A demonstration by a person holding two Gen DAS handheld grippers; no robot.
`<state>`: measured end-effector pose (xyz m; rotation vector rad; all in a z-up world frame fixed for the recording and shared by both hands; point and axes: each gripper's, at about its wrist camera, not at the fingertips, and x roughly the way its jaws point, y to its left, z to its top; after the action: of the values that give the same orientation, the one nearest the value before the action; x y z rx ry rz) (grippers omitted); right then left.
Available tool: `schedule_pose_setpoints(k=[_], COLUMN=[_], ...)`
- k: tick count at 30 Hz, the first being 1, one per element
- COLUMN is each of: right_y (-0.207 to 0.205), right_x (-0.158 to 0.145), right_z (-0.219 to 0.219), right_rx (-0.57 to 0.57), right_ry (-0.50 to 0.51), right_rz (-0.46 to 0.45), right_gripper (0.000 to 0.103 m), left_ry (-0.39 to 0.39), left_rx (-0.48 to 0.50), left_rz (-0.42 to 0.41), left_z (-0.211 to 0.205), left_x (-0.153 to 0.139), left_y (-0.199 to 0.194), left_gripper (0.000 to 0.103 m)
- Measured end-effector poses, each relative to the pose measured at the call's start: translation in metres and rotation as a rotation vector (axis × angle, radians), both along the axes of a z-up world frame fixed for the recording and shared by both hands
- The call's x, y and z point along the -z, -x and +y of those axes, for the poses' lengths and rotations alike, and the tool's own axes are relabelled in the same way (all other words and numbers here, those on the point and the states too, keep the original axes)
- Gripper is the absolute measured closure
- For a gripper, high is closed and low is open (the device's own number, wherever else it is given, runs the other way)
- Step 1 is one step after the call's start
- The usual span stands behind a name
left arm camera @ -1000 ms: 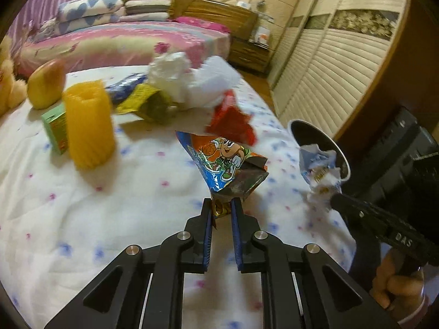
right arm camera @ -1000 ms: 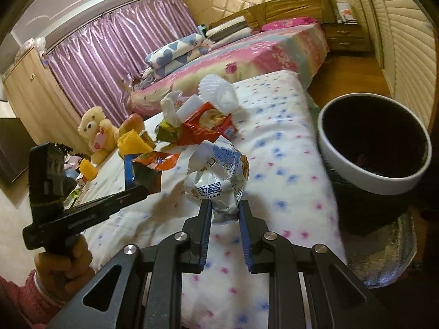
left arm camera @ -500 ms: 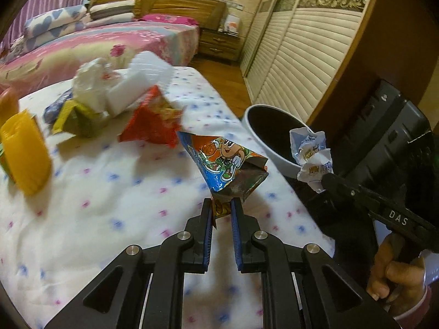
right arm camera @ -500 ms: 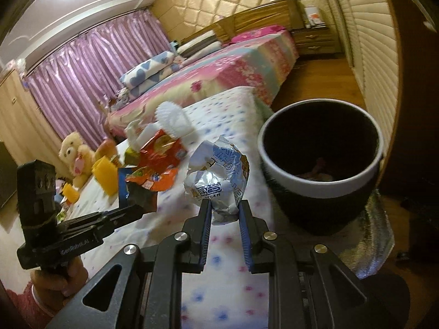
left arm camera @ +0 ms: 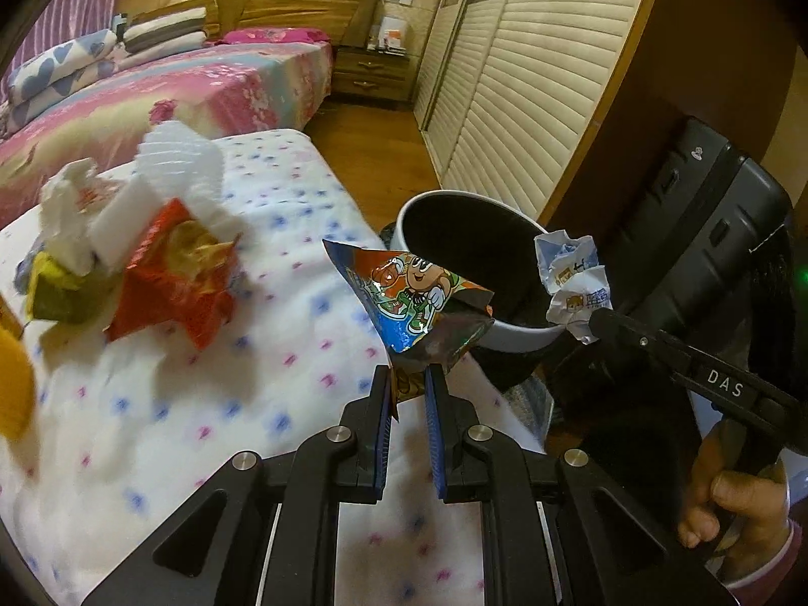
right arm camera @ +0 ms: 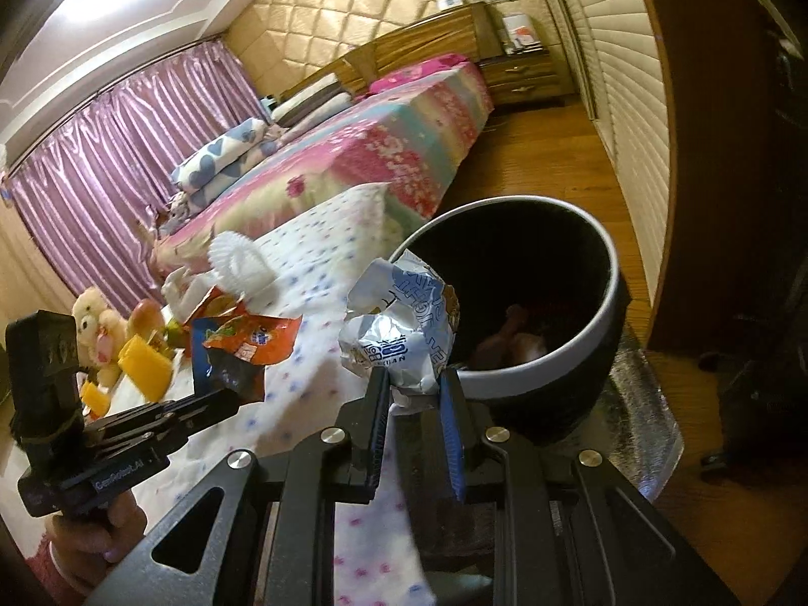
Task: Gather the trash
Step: 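Carry both wrappers over the black bin and open both tools to drop them, then move both open tools back over the remaining trash on the bed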
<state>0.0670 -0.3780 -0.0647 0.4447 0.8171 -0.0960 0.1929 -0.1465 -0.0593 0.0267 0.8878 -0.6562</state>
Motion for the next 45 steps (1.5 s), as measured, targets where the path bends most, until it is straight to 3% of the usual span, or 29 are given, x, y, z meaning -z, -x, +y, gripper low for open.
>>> schedule_pose_setpoints(k=[23,38,40,43,45], right_y=[-0.028,-0.045,-0.047,-0.048,-0.047], right_x=[0.012,0.021,0.022,0.022,0.022], right_z=[-0.045,-0.065,-0.067,-0.071,-0.073], right_rx=[0.065,0.091,0.093,0.106,0.115], right_ry=[0.016,0.012,0.01,0.001,-0.015], right_rz=[0.06,0.094,0.094,0.097,0.089], right_gripper=[0.083,0.082,0.079,0.075,0.057], left_ry=[-0.052,-0.062,-0.062,-0.061,-0.054], left_rx=[0.047,0.059,0.066,0.058,0.057], left_rz=[0.005,0.01,0.016,0.027,0.035], left_z=[-0.072,-0.097,-0.1,-0.099,-0.098], left_x=[0.013,0.017,0.019,0.021,0.022], left_y=[-0.055,-0.076,-0.078,-0.08,-0.081], left_gripper=[0.092,0.091,0.091,0.081,0.077])
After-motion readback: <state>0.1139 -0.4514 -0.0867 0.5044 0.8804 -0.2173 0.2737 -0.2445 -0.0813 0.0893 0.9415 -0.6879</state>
